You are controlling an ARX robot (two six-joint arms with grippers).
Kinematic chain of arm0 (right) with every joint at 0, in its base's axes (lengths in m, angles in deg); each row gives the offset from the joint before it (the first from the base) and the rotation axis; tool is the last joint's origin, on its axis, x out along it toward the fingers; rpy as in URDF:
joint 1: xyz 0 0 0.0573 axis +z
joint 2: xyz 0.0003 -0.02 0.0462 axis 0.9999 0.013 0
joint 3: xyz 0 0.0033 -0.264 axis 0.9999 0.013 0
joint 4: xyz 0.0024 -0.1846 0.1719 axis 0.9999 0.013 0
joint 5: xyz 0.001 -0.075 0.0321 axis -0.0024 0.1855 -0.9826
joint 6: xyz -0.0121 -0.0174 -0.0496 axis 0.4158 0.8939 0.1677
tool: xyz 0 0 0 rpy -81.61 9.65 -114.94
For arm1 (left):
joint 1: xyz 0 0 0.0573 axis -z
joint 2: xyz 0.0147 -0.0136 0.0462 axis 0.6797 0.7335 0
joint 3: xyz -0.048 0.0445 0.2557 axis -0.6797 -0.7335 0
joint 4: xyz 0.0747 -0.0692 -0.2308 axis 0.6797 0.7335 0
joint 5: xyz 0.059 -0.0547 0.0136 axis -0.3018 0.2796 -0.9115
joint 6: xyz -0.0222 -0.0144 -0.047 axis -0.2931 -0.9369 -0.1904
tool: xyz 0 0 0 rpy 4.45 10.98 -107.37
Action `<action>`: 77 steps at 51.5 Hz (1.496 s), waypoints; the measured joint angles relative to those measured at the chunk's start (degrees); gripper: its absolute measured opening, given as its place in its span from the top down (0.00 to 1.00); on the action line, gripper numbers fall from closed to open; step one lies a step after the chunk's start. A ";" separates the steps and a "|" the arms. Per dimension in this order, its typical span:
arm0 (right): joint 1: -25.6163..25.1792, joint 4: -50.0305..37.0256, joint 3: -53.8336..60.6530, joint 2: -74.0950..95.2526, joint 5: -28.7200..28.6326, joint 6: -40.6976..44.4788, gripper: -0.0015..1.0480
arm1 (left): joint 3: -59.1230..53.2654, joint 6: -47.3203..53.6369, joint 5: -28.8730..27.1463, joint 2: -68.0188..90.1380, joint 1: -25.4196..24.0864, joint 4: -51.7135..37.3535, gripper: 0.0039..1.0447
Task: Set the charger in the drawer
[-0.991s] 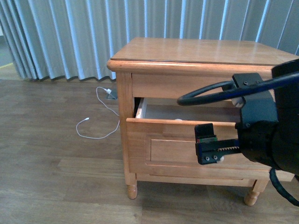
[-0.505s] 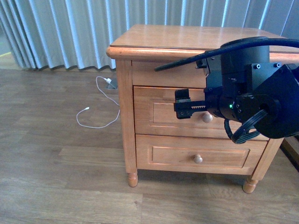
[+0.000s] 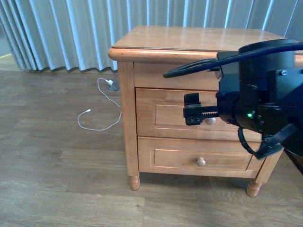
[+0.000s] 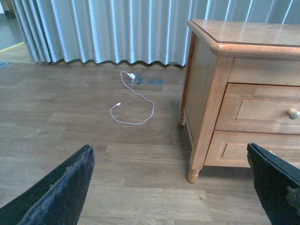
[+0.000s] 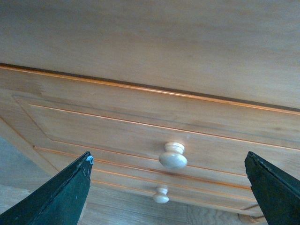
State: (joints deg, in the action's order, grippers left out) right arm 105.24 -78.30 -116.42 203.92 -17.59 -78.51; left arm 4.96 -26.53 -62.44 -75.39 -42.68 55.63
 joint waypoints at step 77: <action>-15.87 13.64 52.13 -85.29 -7.61 1.42 0.98 | 0.00 0.02 0.00 0.00 0.00 0.00 0.05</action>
State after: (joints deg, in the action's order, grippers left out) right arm 89.37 -64.67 -64.30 118.63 -25.20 -77.09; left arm 4.96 -26.50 -62.44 -75.39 -42.68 55.63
